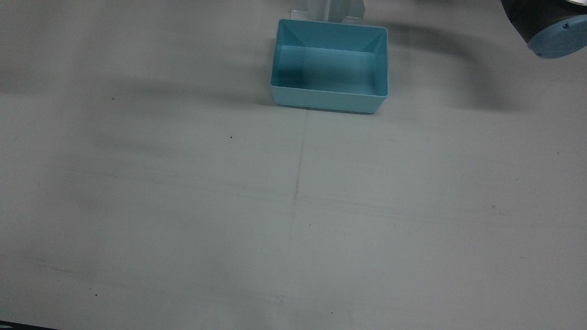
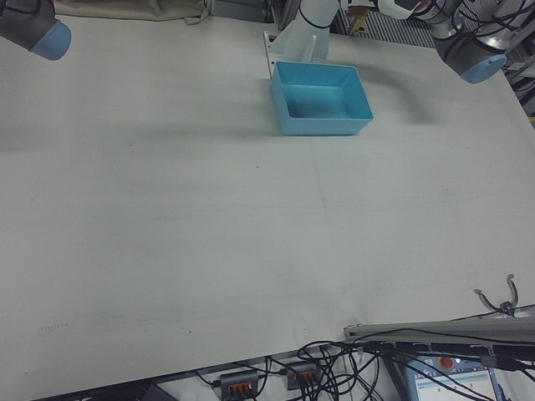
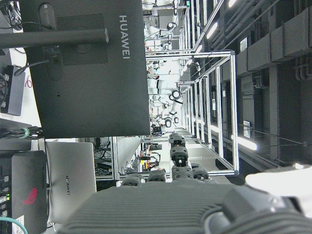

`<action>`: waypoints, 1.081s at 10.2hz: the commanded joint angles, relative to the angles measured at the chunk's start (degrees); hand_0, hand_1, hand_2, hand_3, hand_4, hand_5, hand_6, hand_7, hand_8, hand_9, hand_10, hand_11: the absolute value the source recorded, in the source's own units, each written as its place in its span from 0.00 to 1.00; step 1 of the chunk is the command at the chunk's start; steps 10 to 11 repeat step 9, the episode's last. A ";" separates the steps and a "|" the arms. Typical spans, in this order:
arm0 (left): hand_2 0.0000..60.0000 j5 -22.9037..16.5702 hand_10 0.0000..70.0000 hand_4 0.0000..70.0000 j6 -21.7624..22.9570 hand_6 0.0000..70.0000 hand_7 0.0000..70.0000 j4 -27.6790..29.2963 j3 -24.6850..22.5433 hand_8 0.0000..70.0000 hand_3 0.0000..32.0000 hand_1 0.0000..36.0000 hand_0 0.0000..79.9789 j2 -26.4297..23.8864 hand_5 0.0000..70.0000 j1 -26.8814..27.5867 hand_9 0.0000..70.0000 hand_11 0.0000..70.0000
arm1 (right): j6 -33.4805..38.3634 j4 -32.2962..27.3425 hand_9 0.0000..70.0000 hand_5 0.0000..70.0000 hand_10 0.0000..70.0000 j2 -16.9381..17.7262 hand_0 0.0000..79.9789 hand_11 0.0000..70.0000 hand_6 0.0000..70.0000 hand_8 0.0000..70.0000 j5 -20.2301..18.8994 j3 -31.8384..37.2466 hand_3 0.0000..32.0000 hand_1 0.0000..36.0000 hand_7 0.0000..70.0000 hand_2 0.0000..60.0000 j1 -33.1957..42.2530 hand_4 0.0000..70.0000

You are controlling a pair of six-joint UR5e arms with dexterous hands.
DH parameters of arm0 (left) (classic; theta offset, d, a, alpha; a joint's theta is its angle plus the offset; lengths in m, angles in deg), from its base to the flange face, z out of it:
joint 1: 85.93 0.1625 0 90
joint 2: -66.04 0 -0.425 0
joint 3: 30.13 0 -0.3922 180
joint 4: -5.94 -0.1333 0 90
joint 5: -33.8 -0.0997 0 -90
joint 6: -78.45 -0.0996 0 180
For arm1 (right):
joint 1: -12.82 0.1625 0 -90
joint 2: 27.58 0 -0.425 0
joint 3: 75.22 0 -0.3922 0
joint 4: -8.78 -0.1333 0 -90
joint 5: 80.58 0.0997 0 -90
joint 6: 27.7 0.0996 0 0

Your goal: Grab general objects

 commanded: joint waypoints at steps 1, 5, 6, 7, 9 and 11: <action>0.00 -2.98 0.02 0.00 -1.09 0.00 0.08 1.13 0.05 0.11 1.00 0.55 0.68 0.07 0.06 0.18 0.00 0.06 | 0.00 0.00 0.00 0.00 0.00 0.00 0.00 0.00 0.00 0.00 0.00 0.00 0.00 0.00 0.00 0.00 0.00 0.00; 0.00 -3.07 0.00 0.00 -1.19 0.00 0.00 1.21 0.14 0.08 1.00 0.58 0.70 0.16 0.00 0.36 0.00 0.00 | 0.00 0.00 0.00 0.00 0.00 0.00 0.00 0.00 0.00 0.00 0.00 0.00 0.00 0.00 0.00 0.00 0.00 0.00; 0.00 -3.07 0.00 0.00 -1.19 0.00 0.00 1.21 0.14 0.08 1.00 0.59 0.70 0.07 0.02 0.27 0.00 0.00 | 0.00 0.00 0.00 0.00 0.00 0.00 0.00 0.00 0.00 0.00 0.00 0.00 0.00 0.00 0.00 0.00 0.00 0.00; 0.00 -2.98 0.00 0.00 -1.19 0.00 0.00 1.21 0.22 0.08 1.00 0.60 0.70 0.16 0.03 0.18 0.00 0.00 | 0.00 0.00 0.00 0.00 0.00 0.00 0.00 0.00 0.00 0.00 0.00 0.00 0.00 0.00 0.00 0.00 0.00 0.00; 0.00 -2.89 0.00 0.00 -1.01 0.00 0.01 1.13 0.31 0.08 1.00 0.53 0.67 0.07 0.13 -0.78 0.00 0.00 | 0.00 0.00 0.00 0.00 0.00 0.00 0.00 0.00 0.00 0.00 0.00 0.00 0.00 0.00 0.00 0.00 0.00 0.00; 0.00 -2.89 0.00 0.00 -1.01 0.00 0.01 1.13 0.31 0.08 1.00 0.53 0.67 0.07 0.13 -0.78 0.00 0.00 | 0.00 0.00 0.00 0.00 0.00 0.00 0.00 0.00 0.00 0.00 0.00 0.00 0.00 0.00 0.00 0.00 0.00 0.00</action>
